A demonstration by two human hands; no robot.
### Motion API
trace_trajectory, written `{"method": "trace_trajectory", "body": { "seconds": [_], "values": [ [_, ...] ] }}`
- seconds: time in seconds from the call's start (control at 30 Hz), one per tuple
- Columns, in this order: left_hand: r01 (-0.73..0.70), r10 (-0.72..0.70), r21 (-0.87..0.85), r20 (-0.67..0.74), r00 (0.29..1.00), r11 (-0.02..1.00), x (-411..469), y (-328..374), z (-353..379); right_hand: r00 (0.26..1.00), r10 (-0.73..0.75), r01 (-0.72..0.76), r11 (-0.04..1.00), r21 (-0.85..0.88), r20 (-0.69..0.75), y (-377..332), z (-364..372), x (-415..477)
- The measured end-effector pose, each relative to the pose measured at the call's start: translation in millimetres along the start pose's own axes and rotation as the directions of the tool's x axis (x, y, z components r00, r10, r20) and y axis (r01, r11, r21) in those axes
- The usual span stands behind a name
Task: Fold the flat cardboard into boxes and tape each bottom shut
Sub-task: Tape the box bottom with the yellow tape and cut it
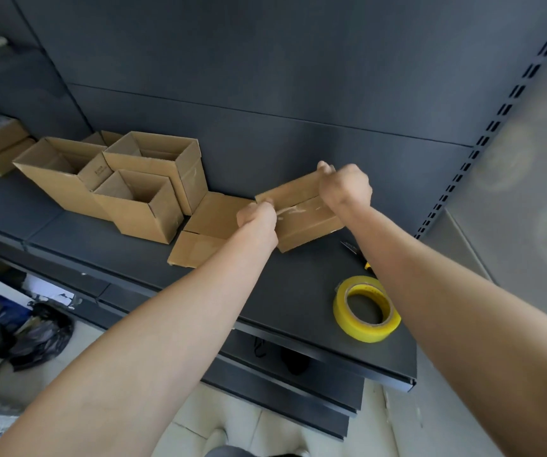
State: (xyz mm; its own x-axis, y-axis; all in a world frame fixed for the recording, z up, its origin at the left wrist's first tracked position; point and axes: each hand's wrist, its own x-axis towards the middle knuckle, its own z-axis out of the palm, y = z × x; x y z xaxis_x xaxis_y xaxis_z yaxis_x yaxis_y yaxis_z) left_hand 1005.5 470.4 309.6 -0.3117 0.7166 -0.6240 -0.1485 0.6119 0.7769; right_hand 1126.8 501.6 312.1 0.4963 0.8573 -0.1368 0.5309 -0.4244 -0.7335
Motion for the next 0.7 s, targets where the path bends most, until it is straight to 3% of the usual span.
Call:
{"method": "trace_trajectory", "body": {
  "seconds": [0.27, 0.5, 0.6, 0.7],
  "values": [
    [-0.358, 0.35, 0.065, 0.112, 0.93, 0.931, 3.9, -11.0, -16.7, 0.995, 0.085, -0.092, 0.985, 0.143, 0.057, 22.7, -9.0, -10.0],
    [-0.482, 0.464, 0.134, 0.142, 0.874, 0.866, 9.0, -18.2, -28.8, 0.97, 0.186, -0.232, 0.902, 0.363, 0.158, 30.2, 5.3, -23.0],
    [-0.496, 0.482, 0.209, 0.116, 0.868, 0.843, 19.3, -20.5, -36.8, 0.961, 0.205, -0.261, 0.896, 0.359, 0.187, 30.9, 13.5, -29.1],
    [-0.544, 0.515, 0.304, 0.176, 0.839, 0.782, 30.3, -22.0, -47.3, 0.959, 0.219, -0.271, 0.895, 0.353, 0.18, 30.9, 19.3, -31.6]
  ]
}}
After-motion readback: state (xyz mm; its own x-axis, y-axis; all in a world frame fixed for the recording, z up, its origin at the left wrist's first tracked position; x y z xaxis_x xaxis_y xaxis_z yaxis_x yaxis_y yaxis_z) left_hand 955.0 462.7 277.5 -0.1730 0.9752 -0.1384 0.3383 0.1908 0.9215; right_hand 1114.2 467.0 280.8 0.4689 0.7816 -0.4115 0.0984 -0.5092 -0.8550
